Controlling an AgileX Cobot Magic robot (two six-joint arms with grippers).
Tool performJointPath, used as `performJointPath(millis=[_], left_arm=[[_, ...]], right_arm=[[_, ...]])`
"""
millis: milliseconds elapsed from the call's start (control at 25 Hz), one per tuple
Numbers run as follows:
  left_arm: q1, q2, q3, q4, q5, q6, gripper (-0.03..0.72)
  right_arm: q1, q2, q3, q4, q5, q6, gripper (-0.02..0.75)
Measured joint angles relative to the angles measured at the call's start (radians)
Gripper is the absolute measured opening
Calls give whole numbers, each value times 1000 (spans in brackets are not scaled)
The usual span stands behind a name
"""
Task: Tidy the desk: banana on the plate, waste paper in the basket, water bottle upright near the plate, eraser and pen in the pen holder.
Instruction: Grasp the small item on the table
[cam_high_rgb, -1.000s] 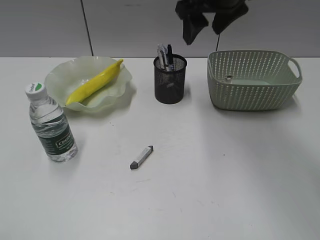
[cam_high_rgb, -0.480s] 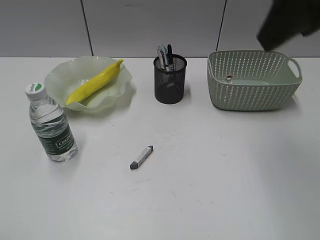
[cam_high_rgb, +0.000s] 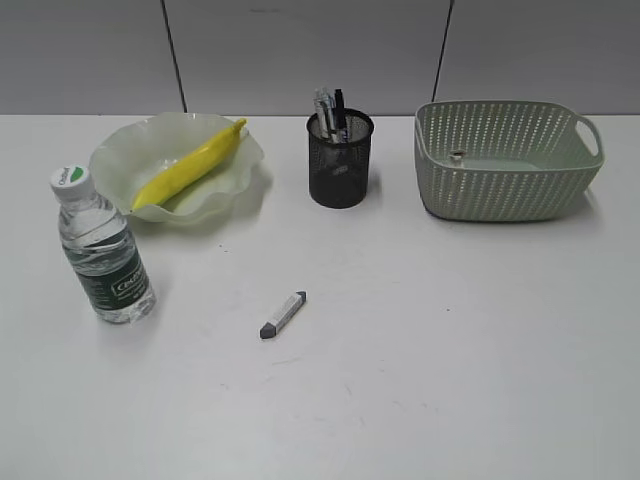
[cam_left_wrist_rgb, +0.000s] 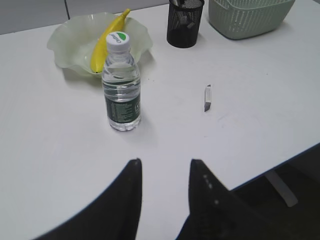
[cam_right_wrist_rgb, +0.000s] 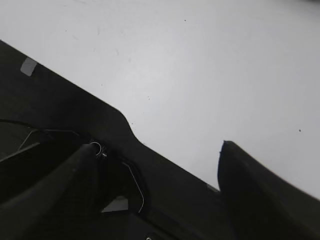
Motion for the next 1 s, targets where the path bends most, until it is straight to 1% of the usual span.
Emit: performJointPath(millis=[80, 280, 440, 600, 760, 840, 1000], left_arm=[[0, 0, 0, 0, 0, 0, 241], [0, 26, 0, -9, 0, 0, 241], [0, 165, -15, -53, -43, 0, 241], [0, 409, -41, -125, -229, 0, 241], [-1, 724, -91, -195, -406, 31, 241], [-15, 915, -141, -213, -457, 69, 241], [-82, 1197, -293, -207, -495, 104, 241]], right_arm=[[0, -129, 77, 0, 1, 0, 582], [0, -460, 210, -4, -12, 0, 582], [0, -634, 287, -10, -59, 0, 582], [0, -655, 299, -19, -78, -1, 582], [0, -656, 325, -32, -149, -5, 582], [0, -656, 332, -36, -161, -6, 582], [0, -656, 333, -38, -172, -7, 582]])
